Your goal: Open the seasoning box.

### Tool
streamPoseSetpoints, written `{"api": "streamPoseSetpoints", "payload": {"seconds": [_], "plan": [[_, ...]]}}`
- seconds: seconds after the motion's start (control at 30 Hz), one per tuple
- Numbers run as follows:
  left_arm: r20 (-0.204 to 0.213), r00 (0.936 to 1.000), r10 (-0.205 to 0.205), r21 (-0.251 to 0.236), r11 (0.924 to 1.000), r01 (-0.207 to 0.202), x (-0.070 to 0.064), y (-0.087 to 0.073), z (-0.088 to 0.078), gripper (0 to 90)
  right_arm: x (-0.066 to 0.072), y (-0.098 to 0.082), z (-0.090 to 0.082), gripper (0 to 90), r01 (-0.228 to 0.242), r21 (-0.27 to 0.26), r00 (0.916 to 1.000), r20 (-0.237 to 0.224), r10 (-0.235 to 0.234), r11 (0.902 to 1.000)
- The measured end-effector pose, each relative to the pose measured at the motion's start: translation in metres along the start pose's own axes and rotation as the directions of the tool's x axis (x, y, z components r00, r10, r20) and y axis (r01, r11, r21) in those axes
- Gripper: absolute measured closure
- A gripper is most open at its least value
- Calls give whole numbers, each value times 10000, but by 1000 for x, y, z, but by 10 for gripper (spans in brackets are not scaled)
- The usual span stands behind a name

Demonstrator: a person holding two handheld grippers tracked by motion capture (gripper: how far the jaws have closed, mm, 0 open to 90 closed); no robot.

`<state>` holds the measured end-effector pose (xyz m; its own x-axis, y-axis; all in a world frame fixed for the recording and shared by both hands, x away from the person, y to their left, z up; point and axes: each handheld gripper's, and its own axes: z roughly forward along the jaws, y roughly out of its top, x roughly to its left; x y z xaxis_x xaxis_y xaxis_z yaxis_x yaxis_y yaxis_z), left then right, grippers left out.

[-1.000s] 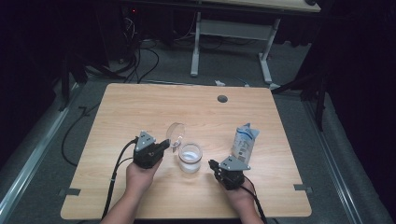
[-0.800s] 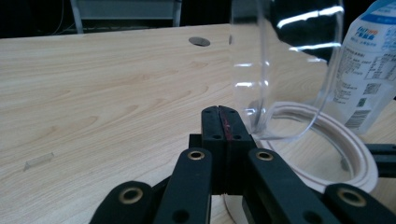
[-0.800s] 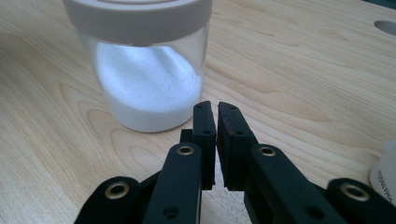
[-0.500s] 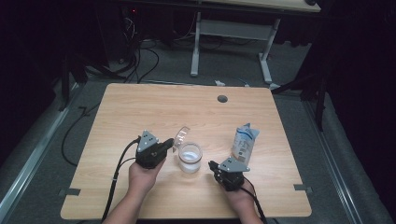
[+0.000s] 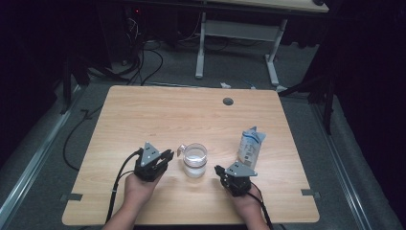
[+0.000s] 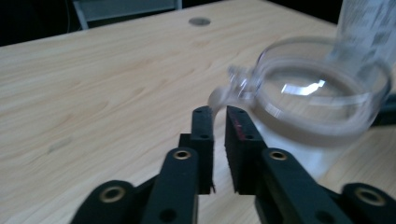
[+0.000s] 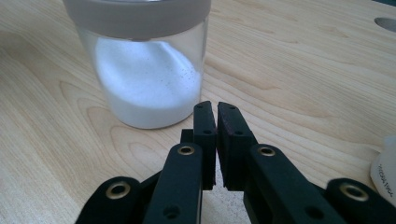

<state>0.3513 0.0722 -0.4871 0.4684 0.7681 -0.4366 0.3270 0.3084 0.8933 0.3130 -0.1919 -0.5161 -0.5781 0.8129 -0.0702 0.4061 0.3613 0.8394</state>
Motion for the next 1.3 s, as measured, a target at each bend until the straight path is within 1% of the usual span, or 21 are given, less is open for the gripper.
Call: {"api": "streamPoseSetpoints", "payload": {"seconds": [0.07, 0.13, 0.2, 0.23, 0.27, 0.33, 0.37, 0.43, 0.47, 0.53, 0.6, 0.67, 0.73, 0.8, 0.87, 0.93, 1.07, 1.1, 1.17, 1.23, 1.3], "plan": [[-326, 9986, 409, 213, 9990, -403, 15, -4, -8, 701, -1, 0, 0, 869, -77, -40, 10000, 21, 77, 10000], [-659, 9948, 776, 461, 9961, -746, 28, -6, -14, 634, -1, 1, 0, 872, -104, -65, 9999, 31, 104, 9999], [-949, 9906, 988, 612, 9938, -933, 42, -7, -21, 578, -2, 1, 0, 872, -169, -75, 9998, 40, 169, 9998], [-1121, 9886, 1007, 668, 9934, -936, 50, -7, -25, 550, -2, 2, 0, 874, -159, -116, 9998, 107, 160, 9998], [-1234, 9878, 946, 680, 9939, -867, 56, -8, -29, 530, -1, 3, -1, 875, -129, -255, 9998, 136, 133, 9996], [-1301, 9898, 574, 658, 9966, -492, 65, -9, -35, 512, 0, 5, -1, 875, -107, -316, 9998, 170, 112, 9994], [-1294, 9912, 286, 512, 9984, -221, 68, -10, -39, 510, 0, 5, -1, 874, -131, -321, 9998, 148, 136, 9994], [-1313, 9913, -64, 289, 9995, 102, 74, -15, -46, 497, -1, 7, 1, 873, -122, -304, 9998, 140, 126, 9995], [-1351, 9904, -300, 207, 9992, 330, 77, -18, -50, 495, -1, 8, 2, 873, -103, -230, 9998, 137, 107, 9997], [-1406, 9894, -354, 202, 9991, 386, 81, -18, -56, 487, -1, 10, 3, 873, -74, -175, 9998, 160, 77, 9998], [-1499, 9877, -444, -41, 9990, 443, 87, -14, -61, 477, -2, 11, 3, 873, -16, -153, 9999, 157, 18, 9999], [-1539, 9839, -904, -310, 9958, 866, 94, -8, -63, 476, -3, 14, 4, 873, -51, -142, 9998, 192, 53, 9999], [-1541, 9837, -925, -394, 9954, 874, 97, -6, -64, 465, -4, 17, 5, 873, -192, -280, 9995, 225, 199, 9994], [-1530, 9836, -950, -424, 9951, 895, 98, -6, -63, 463, -6, 20, 8, 874, -261, -321, 9990, 342, 272, 9991], [-1497, 9840, -967, -405, 9950, 916, 98, -7, -63, 462, -8, 25, 12, 874, -374, -321, 9988, 313, 384, 9988], [-1447, 9856, -875, -383, 9958, 828, 97, -7, -63, 461, -8, 30, 14, 875, -347, -362, 9989, 312, 358, 9987], [-1374, 9866, -882, -445, 9956, 828, 96, -6, -64, 460, -1, 37, 17, 877, -83, -375, 9998, 200, 90, 9993], [-1342, 9863, -957, -489, 9948, 898, 96, -5, -64, 459, 2, 38, 17, 887, 3, -440, 9999, 154, 4, 9990], [-1282, 9866, -1013, -526, 9941, 952, 96, -4, -65, 457, 5, 38, 16, 895, 71, -481, 9997, 235, -59, 9988], [-1287, 9859, -1074, -559, 9933, 1009, 96, -3, -66, 456, 6, 36, 15, 895, -33, -548, 10000, 88, 38, 9985], [-1285, 9854, -1118, -601, 9927, 1048, 96, -3, -66, 456, 8, 35, 13, 899, 37, -591, 10000, 66, -33, 9982]]}}
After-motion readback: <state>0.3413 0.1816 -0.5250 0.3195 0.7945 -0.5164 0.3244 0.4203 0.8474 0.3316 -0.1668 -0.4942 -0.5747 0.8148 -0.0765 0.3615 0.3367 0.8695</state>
